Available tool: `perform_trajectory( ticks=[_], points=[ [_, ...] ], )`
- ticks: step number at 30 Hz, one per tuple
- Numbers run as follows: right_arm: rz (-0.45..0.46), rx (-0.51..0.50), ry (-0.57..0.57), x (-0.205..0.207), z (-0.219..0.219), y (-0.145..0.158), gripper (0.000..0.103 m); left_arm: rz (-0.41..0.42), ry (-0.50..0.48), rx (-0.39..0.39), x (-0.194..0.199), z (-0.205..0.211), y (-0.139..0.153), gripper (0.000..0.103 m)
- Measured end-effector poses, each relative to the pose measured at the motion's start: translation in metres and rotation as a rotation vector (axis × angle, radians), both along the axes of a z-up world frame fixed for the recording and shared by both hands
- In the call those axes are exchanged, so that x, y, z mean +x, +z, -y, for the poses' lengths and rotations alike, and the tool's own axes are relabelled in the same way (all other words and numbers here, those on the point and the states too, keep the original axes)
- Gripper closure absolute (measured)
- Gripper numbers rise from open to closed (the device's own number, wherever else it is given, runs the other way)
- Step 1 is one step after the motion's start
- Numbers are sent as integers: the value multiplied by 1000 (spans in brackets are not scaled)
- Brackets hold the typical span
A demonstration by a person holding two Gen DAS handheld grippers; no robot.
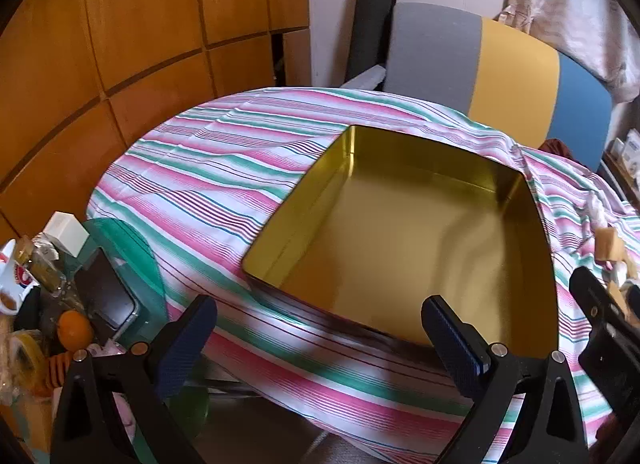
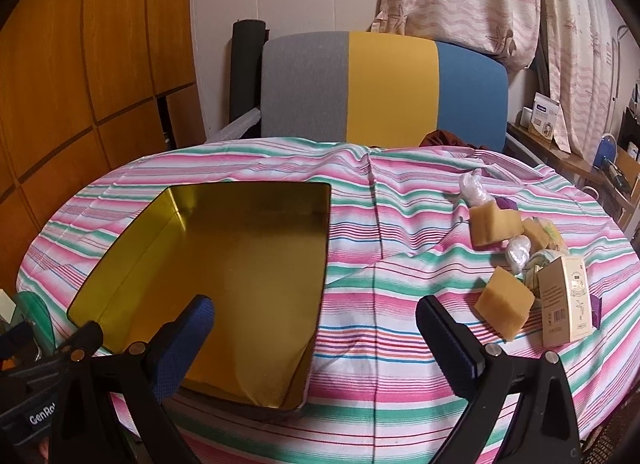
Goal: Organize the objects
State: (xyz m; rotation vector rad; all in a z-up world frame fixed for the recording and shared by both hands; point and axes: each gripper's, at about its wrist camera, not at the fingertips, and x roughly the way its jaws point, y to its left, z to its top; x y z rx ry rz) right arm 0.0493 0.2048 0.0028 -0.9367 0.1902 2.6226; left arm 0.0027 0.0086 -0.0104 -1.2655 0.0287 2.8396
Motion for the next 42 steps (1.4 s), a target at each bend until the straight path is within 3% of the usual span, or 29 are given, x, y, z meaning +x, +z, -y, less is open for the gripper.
perform_trajectory(
  ticks=[5,10,13,17,25,29,33,38,42],
  points=[
    [-23,-11,-27,7,-14,1,0,-27,-55,16,6,-10,-1,0],
    [-156,-20,-38,28,-31,11,0,-34,-113,22,17,-26,-5,0],
    [-191,-41,-26,35,-47,11,0,-12,-177,42,22,-37,-7,0],
    [-139,-84,-86,48,-73,-2,0,26,-275,90,33,-49,-11,0],
    [-56,20,-223,91,-124,-31,0,44,-433,126,59,-82,-17,0],
    [-72,-65,-208,106,-154,-43,1,41,-493,116,74,-98,-19,0],
    [-78,-143,-120,95,-170,-53,1,24,-538,87,87,-110,-18,0],
    [-22,-104,-169,68,-179,-63,1,-1,-568,119,93,-111,-10,0],
    [2,-116,-170,51,-181,-69,1,36,-547,154,86,-110,-11,0]
  ],
)
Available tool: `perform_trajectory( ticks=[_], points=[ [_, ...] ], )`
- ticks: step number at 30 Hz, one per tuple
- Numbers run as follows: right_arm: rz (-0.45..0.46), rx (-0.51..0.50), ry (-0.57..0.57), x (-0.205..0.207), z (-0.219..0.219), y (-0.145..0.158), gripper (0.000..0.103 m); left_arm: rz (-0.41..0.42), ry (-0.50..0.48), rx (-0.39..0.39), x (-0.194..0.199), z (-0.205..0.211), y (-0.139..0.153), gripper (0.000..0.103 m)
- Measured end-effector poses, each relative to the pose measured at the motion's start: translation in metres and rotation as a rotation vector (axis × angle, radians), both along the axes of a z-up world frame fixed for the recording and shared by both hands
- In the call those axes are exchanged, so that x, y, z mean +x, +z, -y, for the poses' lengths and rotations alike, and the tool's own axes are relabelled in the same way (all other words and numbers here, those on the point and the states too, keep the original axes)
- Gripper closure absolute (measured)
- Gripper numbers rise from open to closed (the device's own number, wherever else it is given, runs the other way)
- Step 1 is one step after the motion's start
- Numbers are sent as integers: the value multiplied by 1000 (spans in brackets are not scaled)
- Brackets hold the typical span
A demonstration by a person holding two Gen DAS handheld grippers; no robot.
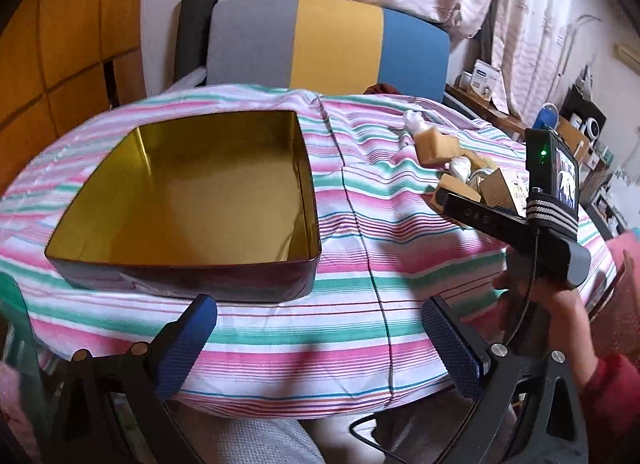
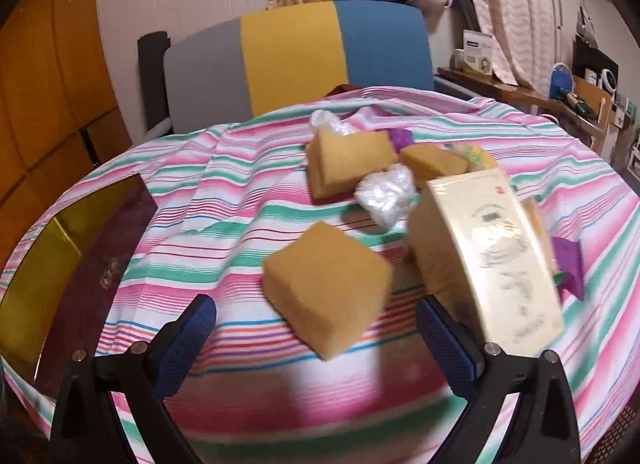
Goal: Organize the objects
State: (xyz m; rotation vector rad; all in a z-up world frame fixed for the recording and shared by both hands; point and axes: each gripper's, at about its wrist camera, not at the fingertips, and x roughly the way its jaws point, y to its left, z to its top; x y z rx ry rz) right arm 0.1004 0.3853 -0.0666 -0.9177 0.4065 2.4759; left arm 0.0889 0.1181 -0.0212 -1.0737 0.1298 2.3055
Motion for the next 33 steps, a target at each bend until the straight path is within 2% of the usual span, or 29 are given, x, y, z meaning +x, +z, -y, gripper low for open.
perform_trajectory(
  ticks=[2,4,7,9,13,17,18,19,20,21,23,29,33],
  points=[
    [-29,-26,88,0,12,3,3,40,8,24,-6,0,-1,0],
    [-79,-9,126,9,21,9,5,57,20,38,-9,0,-1,0],
    [-156,103,83,35,26,25,5,70,26,50,-13,-3,1,0],
    [-181,171,16,52,18,34,4,78,21,46,-13,-8,1,0],
    [-163,257,-148,79,-14,39,4,83,-3,43,-13,-21,1,0],
    [-77,228,-148,74,-41,23,5,97,-30,34,-12,-39,2,0],
    [-63,214,-132,73,-45,18,7,93,-33,28,-12,-42,3,0],
    [-50,196,-118,70,-49,11,14,88,-34,22,-12,-45,5,0],
    [-39,184,-117,69,-52,7,23,81,-35,11,-12,-49,6,0],
    [-29,171,-124,68,-55,1,28,76,-34,-1,-13,-53,6,0],
    [-39,135,-127,68,-60,-7,48,77,-33,-14,-15,-61,6,0],
    [-109,126,-152,78,-59,-8,52,95,-77,-23,-21,-92,0,0],
    [-148,121,-158,81,-61,-9,52,52,-152,-114,-21,-129,-7,0]
  ],
)
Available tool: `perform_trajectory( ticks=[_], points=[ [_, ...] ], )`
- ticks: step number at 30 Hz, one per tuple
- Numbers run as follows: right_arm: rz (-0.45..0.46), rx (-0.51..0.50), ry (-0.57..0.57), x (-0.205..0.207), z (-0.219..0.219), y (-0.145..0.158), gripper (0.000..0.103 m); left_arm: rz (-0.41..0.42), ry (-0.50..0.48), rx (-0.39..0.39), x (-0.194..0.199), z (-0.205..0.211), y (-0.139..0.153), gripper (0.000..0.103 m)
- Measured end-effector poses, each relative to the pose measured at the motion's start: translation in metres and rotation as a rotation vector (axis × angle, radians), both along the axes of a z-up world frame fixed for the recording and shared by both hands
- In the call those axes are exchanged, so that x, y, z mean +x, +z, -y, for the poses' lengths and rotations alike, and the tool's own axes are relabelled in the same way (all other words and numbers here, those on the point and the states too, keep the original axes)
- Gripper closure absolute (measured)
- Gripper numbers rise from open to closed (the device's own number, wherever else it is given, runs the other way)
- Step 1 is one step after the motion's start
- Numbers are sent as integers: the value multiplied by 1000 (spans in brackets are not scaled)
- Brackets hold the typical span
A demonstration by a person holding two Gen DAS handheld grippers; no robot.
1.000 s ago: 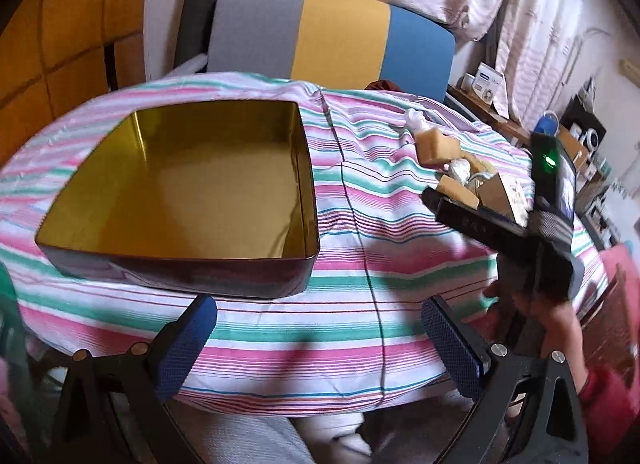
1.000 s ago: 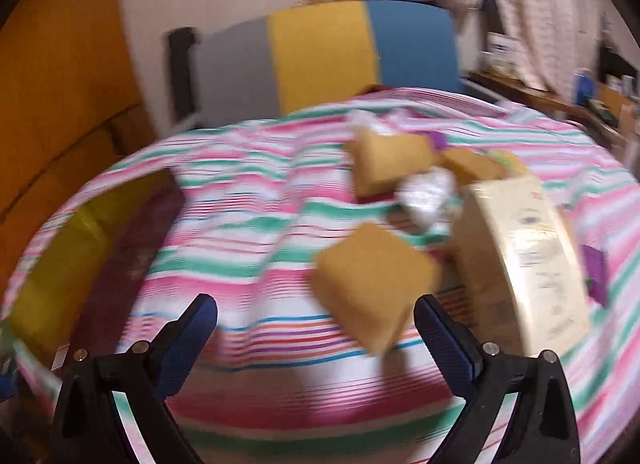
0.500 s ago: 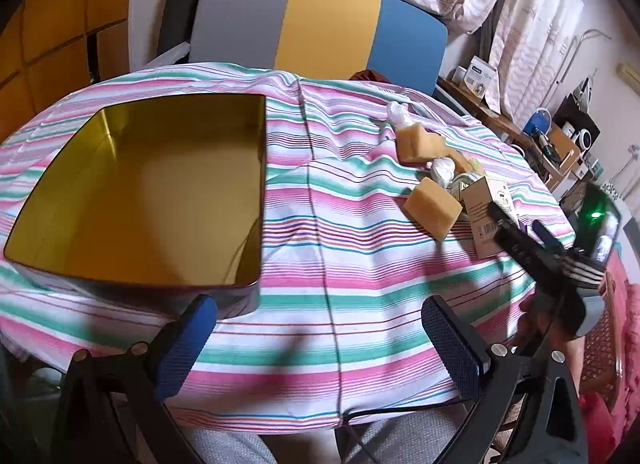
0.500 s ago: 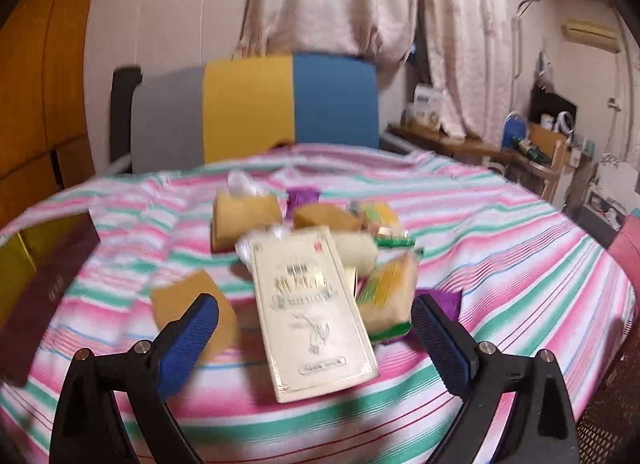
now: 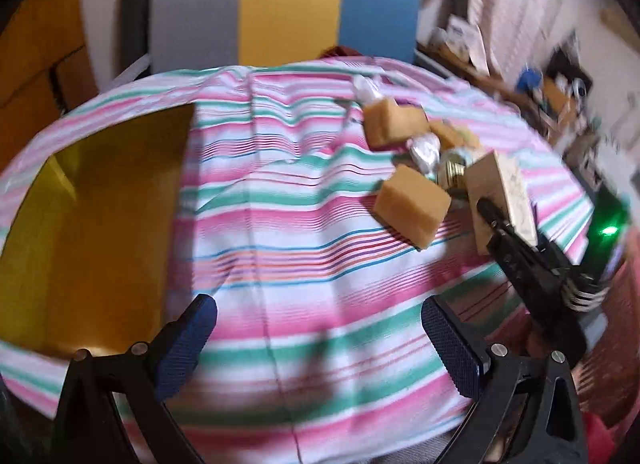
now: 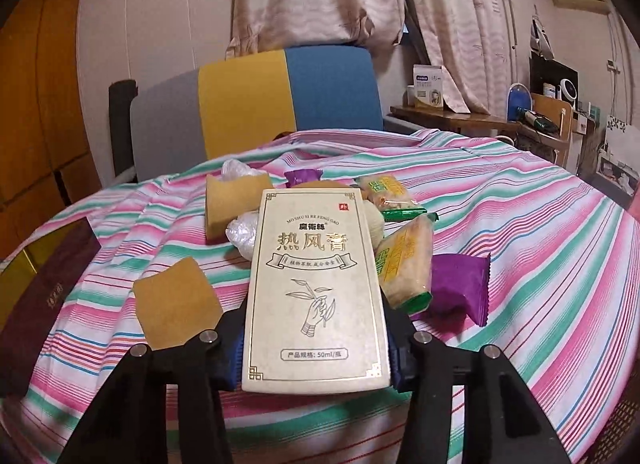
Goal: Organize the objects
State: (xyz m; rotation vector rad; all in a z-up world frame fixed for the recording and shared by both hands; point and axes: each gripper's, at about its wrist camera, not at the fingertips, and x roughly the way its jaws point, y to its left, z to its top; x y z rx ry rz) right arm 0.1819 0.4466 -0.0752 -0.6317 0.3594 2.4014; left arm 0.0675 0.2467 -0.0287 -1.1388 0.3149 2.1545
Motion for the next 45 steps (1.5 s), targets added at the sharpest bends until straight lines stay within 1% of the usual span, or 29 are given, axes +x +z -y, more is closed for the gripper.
perform_trajectory(
  ticks=[2,4,7,9,11,13,17,18,21,22,23,24,25,27,30,31,33,36,38,41,43,45],
  points=[
    [-13,-4,-18,3,-1,-1,52,-32,-30,-6,-1,-16,-1,0],
    [-29,-11,-36,6,-3,-3,52,-52,-56,10,-4,-31,0,0],
    [-42,-15,-47,8,-5,-4,52,-59,-91,2,-14,-60,-5,0],
    [-37,-10,-46,6,-3,-4,52,-68,-103,25,-23,-74,-8,0],
    [-42,-12,-45,7,-4,-4,52,-53,-127,39,-35,-87,-15,0],
    [-46,-20,-45,8,-5,-6,52,-24,-161,75,-45,-94,-22,0],
    [-49,-25,-56,8,-5,-7,52,-4,-233,82,-55,-101,-35,0],
    [-51,-26,-59,9,-5,-8,52,-12,-248,89,-53,-101,-36,0],
    [-52,-24,-62,9,-4,-8,52,-109,-298,94,-46,-102,-34,0],
    [-50,-22,-63,9,-4,-8,52,-159,-322,85,-41,-104,-33,0],
    [-51,-22,-63,9,-4,-8,52,-179,-340,78,-38,-106,-33,0],
    [-52,-22,-63,9,-4,-8,52,-183,-354,77,-37,-108,-33,4],
    [-54,-22,-65,10,-4,-8,52,-184,-376,84,-35,-109,-32,11],
    [-62,-27,-73,12,-5,-9,52,-184,-403,88,-34,-112,-32,15],
    [-71,-34,-81,14,-7,-9,52,-170,-415,60,-35,-119,-37,15],
    [-71,-34,-82,14,-7,-9,52,-169,-418,47,-35,-121,-40,17],
    [-70,-33,-83,14,-6,-10,51,-166,-413,37,-34,-123,-43,25],
    [-70,-33,-84,14,-6,-9,51,-144,-427,63,-31,-121,-45,40],
    [-67,-31,-84,13,-6,-10,51,-178,-414,59,-25,-119,-44,40],
    [-64,-29,-85,12,-6,-10,51,-204,-390,59,-19,-115,-43,41],
    [-63,-28,-86,12,-5,-10,51,-194,-363,70,-22,-109,-44,41],
    [-60,-25,-87,12,-5,-10,52,-175,-316,96,-26,-99,-44,41]
  ],
)
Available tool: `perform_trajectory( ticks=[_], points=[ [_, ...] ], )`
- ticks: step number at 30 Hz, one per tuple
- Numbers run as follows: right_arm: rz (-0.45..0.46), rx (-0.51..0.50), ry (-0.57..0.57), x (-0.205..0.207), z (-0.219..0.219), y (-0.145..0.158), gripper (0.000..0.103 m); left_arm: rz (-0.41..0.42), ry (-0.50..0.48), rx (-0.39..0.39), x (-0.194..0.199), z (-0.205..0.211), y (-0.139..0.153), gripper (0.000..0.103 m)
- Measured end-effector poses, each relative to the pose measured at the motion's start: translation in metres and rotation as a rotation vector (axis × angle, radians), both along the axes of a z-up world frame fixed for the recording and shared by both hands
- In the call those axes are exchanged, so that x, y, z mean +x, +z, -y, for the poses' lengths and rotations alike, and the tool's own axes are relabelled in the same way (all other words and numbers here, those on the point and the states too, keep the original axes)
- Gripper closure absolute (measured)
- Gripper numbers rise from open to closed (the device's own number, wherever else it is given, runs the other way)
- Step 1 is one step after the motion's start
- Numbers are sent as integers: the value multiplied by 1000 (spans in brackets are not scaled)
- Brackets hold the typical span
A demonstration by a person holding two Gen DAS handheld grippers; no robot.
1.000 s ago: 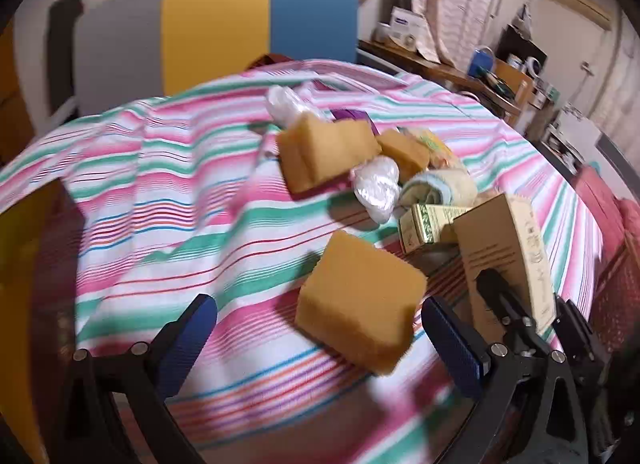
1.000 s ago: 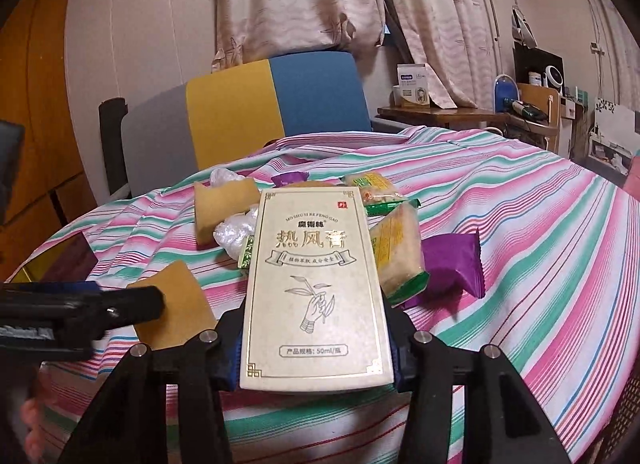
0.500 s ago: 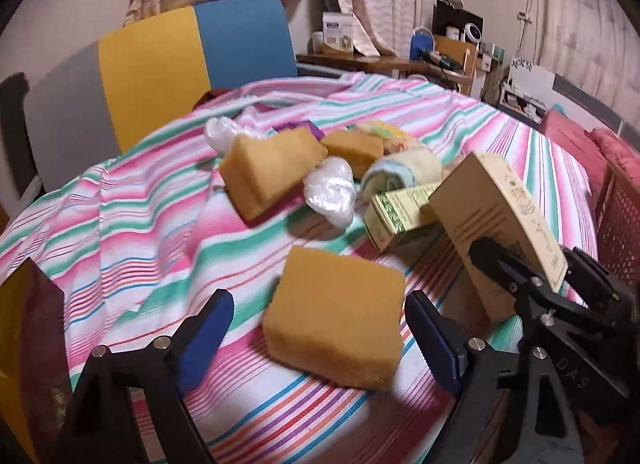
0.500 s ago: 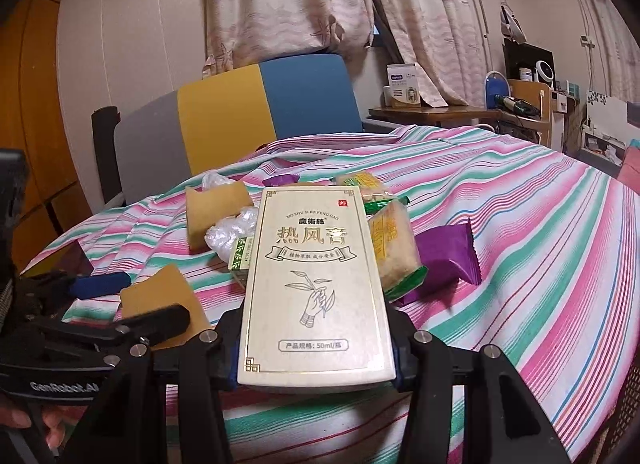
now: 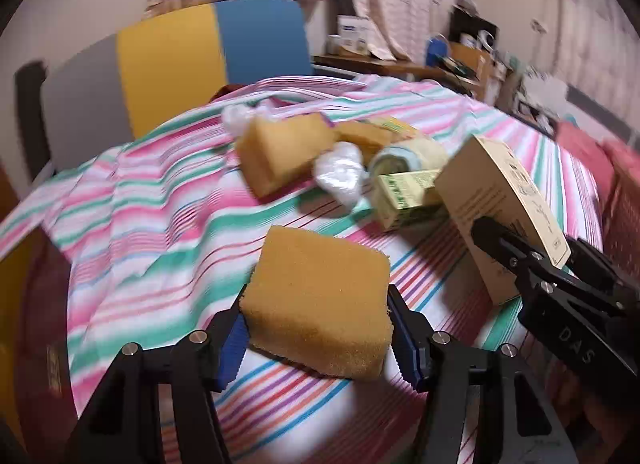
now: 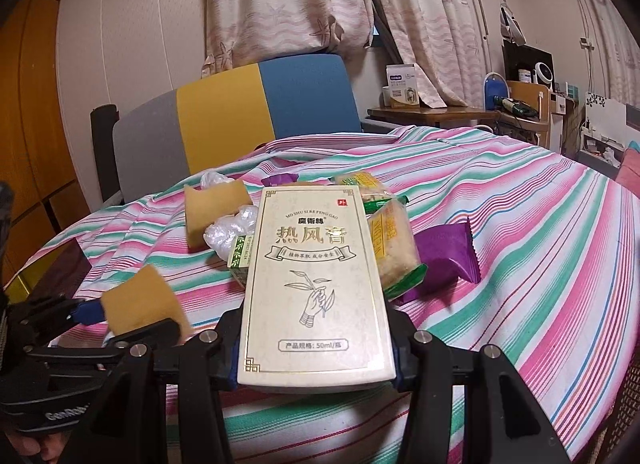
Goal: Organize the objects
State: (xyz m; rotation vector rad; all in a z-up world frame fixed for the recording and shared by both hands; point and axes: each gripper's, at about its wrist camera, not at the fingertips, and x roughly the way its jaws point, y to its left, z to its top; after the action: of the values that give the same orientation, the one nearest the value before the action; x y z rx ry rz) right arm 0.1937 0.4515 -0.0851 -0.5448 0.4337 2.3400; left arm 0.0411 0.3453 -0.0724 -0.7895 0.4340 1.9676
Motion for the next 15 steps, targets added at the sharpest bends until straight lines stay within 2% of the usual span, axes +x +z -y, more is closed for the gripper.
perform_trajectory(
  ticks=[4,8,11,15],
  points=[
    [13,12,-2,-3,2,0,52,40,87,65,-8,24,3,41],
    [25,29,10,-4,4,1,52,57,151,95,-4,51,3,41],
    [29,36,12,-5,5,0,52,31,153,103,10,68,6,41],
    [35,41,11,-5,6,0,52,42,158,152,21,88,18,41]
  ],
)
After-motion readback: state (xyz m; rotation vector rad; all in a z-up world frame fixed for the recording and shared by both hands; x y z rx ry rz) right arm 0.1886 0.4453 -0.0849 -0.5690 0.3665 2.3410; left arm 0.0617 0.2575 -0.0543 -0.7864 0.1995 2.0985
